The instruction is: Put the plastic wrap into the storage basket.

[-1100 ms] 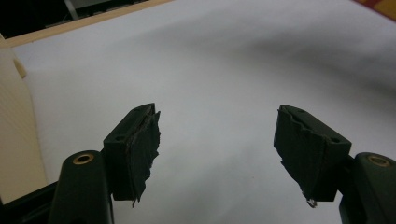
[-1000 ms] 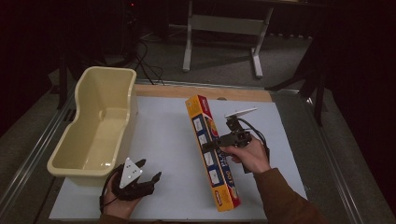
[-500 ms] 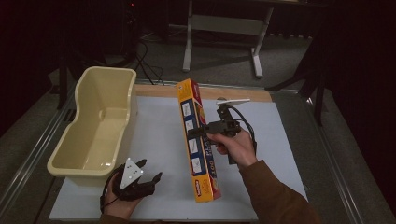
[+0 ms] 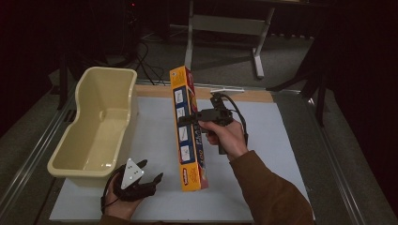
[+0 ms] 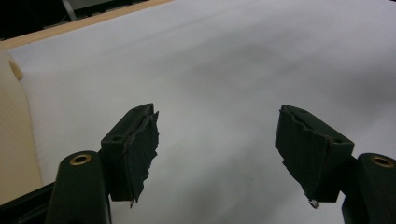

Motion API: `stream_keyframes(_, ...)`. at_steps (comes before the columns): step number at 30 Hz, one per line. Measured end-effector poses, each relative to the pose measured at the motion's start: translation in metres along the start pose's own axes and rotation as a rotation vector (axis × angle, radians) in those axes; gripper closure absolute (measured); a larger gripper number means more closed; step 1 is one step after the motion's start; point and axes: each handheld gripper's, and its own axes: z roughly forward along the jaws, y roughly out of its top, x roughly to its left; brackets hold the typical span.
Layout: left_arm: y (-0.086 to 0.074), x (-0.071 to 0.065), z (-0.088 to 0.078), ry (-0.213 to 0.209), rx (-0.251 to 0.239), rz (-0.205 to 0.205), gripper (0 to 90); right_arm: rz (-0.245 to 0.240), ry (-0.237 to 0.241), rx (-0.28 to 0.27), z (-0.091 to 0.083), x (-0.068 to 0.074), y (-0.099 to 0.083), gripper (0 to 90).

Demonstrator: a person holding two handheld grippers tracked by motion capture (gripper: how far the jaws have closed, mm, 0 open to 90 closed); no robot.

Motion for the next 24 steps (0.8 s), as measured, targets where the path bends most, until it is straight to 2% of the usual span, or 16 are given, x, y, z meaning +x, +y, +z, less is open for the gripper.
stream_keyframes(11,-0.001,0.001,0.001,-0.002,0.002,-0.005,29.3,0.056,0.069,-0.016,0.01,0.004,0.018,41.3)
stream_keyframes(24,-0.002,0.004,0.002,-0.002,0.002,-0.011,29.1,0.077,0.088,-0.005,0.029,0.007,0.033,41.3)
